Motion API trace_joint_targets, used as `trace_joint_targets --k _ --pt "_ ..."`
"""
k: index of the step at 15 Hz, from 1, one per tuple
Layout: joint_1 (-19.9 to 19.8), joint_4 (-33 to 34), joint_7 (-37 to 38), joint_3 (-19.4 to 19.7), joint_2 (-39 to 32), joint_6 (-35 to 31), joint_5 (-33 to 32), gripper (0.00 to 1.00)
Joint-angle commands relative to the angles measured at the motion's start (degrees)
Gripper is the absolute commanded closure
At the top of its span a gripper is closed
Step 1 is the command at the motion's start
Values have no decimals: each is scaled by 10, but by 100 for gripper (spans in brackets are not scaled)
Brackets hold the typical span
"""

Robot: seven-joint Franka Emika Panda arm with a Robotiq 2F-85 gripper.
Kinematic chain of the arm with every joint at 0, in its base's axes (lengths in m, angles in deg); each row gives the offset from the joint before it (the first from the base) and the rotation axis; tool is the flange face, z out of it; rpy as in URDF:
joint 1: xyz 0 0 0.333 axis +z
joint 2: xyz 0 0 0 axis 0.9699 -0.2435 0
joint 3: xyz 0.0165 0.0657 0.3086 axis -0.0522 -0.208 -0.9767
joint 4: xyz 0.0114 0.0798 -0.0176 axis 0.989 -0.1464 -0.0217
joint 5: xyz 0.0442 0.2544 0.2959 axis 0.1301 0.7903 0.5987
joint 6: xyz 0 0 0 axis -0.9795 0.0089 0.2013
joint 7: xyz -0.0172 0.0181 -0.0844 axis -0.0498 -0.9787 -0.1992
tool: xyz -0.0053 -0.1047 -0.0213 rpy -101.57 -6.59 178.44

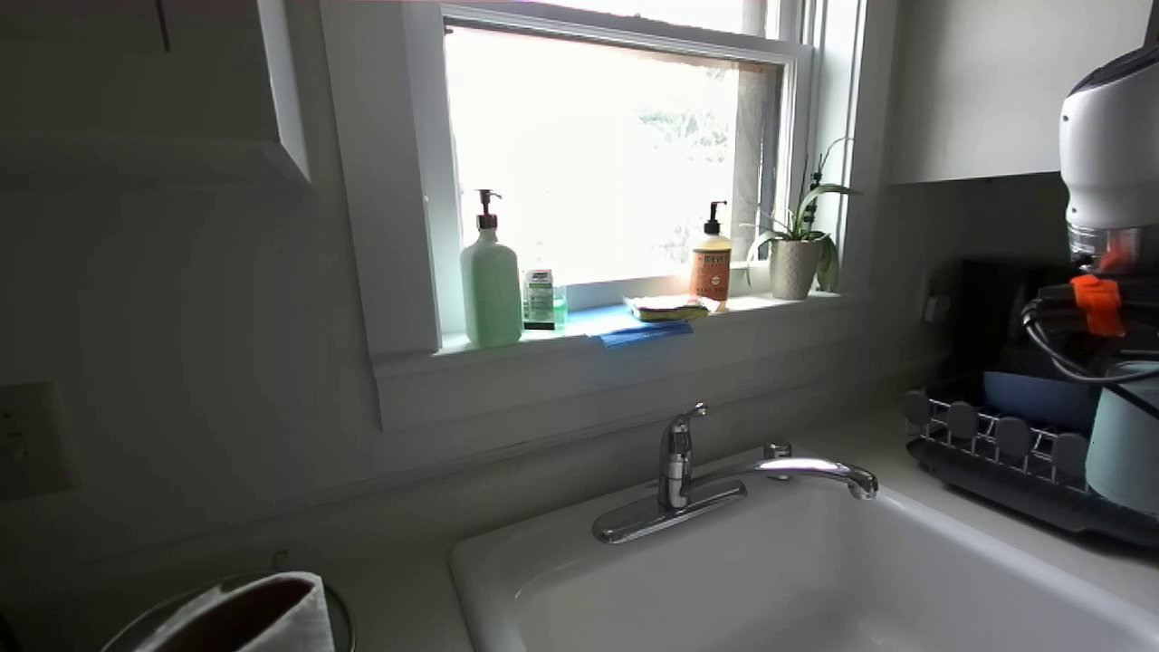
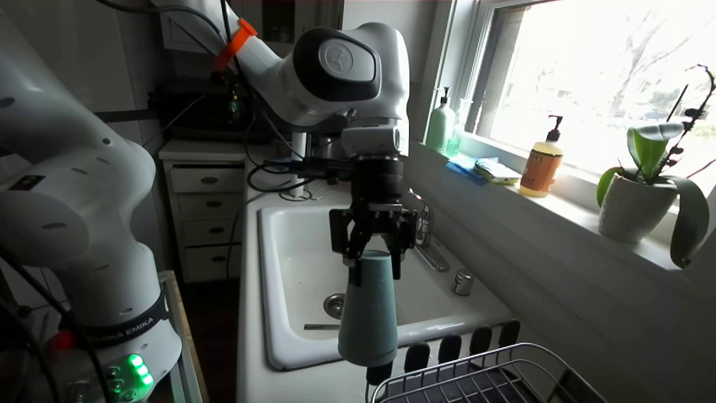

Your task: Move the cup to the left on the drying rack

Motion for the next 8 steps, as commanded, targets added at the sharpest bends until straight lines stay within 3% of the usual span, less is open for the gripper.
trace_joint_targets --k 1,8 --pt "5 14 -20 4 7 24 7 54" --pt "6 22 -51 7 34 42 12 54"
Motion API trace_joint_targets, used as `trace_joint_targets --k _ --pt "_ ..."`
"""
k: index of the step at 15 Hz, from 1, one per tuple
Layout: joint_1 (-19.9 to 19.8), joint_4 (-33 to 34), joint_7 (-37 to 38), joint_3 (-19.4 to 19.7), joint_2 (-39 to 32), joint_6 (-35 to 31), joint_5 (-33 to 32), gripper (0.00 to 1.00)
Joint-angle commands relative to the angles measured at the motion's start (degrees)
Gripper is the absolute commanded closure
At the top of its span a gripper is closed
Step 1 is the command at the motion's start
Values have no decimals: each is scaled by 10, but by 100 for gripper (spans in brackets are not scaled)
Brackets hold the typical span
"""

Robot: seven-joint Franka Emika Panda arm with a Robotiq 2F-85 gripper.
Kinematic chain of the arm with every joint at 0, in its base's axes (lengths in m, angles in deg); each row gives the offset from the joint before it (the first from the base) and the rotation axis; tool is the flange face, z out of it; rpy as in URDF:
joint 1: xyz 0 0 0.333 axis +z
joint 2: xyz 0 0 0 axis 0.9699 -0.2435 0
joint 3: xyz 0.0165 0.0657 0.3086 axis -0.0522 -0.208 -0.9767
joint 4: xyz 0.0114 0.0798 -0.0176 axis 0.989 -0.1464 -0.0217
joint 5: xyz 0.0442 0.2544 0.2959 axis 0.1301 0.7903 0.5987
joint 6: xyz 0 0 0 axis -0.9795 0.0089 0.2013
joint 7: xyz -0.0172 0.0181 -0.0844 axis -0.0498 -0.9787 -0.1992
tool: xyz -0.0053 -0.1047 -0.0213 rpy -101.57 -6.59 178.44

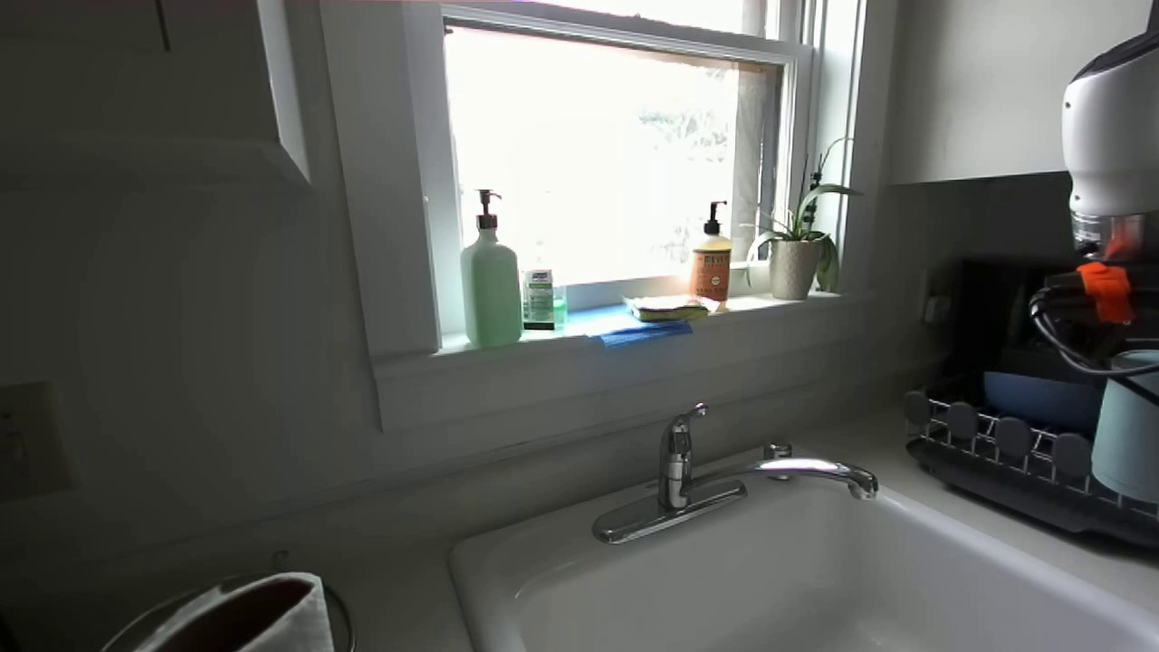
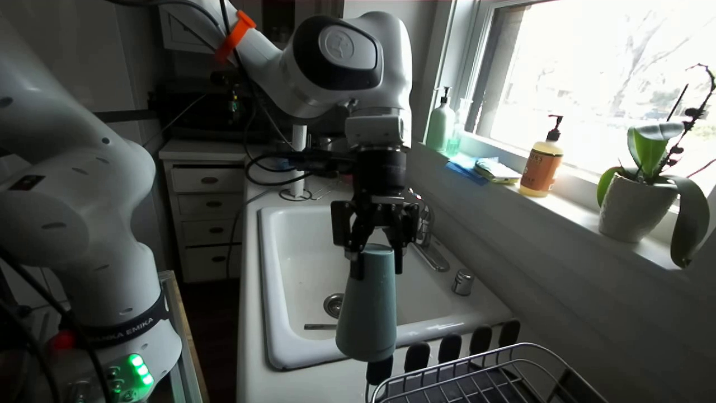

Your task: Move the cup to the left on the drying rack

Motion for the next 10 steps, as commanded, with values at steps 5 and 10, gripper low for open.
trace_joint_targets --k 5,10 --pt "4 27 -35 3 39 33 7 54" --pt "1 61 -40 13 34 9 10 54"
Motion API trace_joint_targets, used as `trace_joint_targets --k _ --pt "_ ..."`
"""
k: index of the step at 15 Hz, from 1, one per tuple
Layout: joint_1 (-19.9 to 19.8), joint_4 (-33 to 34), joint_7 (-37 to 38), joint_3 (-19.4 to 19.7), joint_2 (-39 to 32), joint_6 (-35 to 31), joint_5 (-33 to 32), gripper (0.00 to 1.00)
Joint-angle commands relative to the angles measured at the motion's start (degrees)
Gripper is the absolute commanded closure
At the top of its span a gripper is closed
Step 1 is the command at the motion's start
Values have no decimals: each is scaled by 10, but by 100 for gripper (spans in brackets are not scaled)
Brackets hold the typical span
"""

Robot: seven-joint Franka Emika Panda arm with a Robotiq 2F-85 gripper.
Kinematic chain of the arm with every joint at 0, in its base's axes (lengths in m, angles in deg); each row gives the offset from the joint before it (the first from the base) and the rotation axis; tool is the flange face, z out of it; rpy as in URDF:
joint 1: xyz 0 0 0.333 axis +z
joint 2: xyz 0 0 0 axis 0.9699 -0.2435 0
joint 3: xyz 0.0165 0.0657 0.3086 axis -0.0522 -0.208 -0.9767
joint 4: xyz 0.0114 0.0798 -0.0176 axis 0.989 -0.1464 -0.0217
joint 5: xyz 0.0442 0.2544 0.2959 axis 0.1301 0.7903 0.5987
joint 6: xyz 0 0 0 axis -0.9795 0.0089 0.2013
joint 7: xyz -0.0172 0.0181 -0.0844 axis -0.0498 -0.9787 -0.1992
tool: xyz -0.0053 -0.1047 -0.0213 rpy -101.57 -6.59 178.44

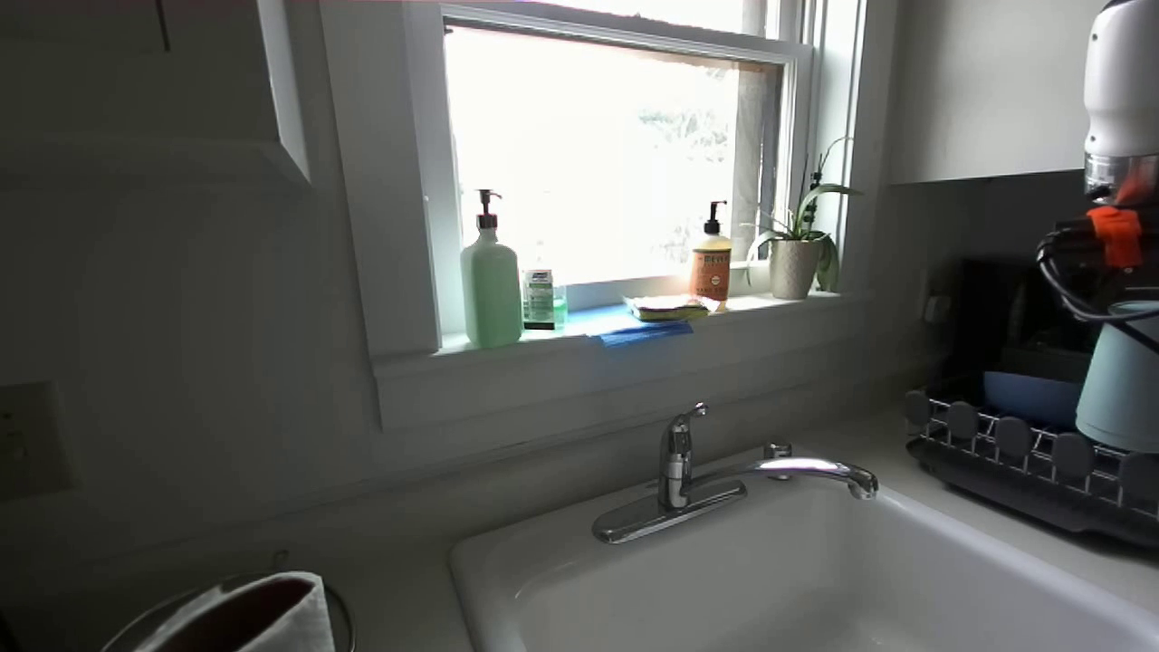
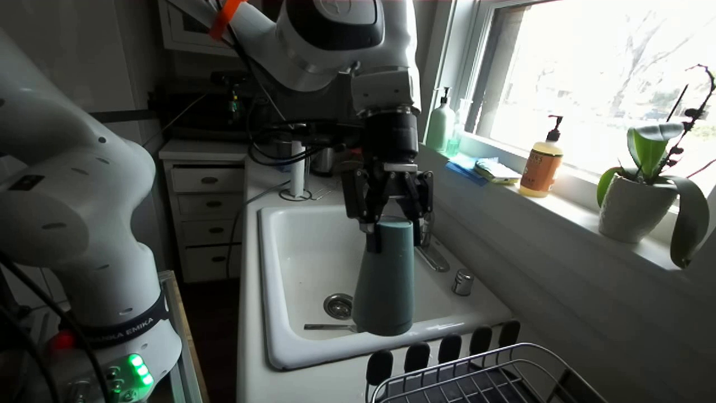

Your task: Move the cup to the left on the drying rack

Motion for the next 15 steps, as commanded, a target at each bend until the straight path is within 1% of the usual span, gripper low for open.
trace_joint_targets --k 1,2,3,7,8,12,15 --pt "1 34 -14 14 -3 -12 11 54" --pt "1 40 -8 16 -7 -21 12 54" --pt "-1 22 -1 6 -1 -6 1 29" --pt "-2 31 -2 9 -3 -12 2 29" --pt "-3 29 8 3 -4 -15 -5 54" --pt "3 78 53 -9 -63 -16 4 54" --pt "10 115 82 -19 -107 -18 -4 54"
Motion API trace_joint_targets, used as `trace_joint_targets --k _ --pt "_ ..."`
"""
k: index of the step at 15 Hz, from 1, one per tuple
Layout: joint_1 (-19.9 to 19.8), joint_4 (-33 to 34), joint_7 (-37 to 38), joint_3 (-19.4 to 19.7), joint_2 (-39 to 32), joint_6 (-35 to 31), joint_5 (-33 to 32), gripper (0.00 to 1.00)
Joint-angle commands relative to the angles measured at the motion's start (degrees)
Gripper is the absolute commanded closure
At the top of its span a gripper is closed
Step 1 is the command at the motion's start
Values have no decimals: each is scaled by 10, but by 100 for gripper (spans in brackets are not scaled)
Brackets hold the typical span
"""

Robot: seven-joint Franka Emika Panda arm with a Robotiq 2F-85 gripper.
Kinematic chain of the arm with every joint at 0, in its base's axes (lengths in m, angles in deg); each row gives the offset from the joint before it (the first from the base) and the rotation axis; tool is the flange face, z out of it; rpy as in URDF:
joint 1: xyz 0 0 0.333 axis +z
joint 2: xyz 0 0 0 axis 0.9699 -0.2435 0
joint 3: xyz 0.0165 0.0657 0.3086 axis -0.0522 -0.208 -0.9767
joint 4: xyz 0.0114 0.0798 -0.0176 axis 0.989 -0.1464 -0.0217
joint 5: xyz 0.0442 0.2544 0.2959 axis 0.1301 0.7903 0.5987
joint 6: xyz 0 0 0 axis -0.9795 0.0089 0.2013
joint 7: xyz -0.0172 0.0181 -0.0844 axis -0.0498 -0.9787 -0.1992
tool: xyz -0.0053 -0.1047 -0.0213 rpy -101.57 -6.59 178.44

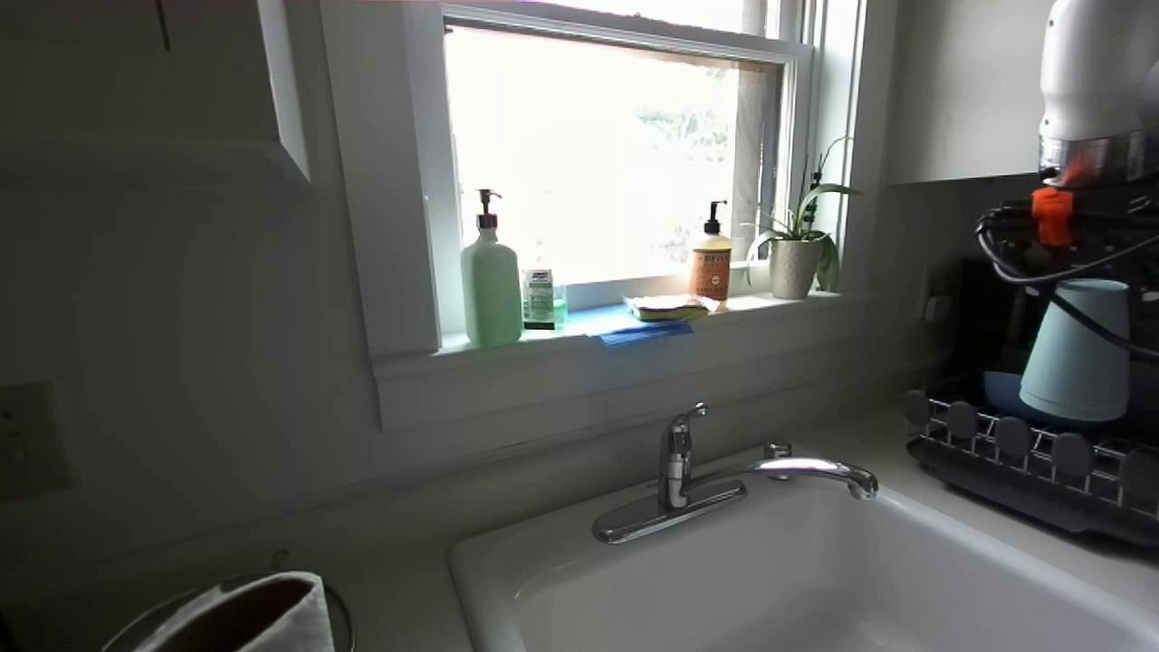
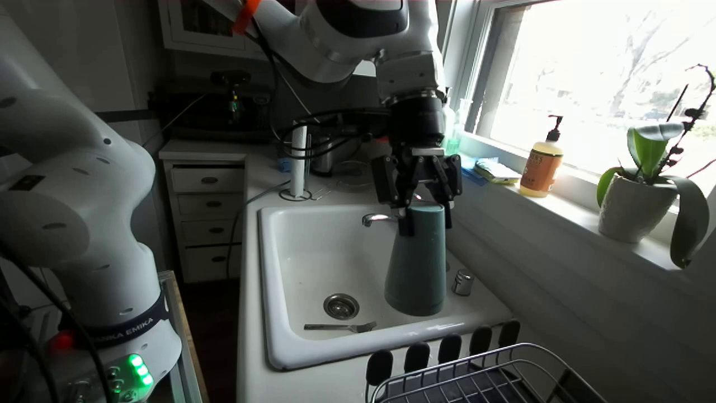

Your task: Move the cup to the left on the drying rack

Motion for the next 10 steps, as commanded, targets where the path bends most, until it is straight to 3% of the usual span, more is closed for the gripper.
trace_joint_targets --k 1,10 --pt "10 66 42 -9 -70 0 -6 54" --pt "32 176 97 18 -208 -16 -8 54"
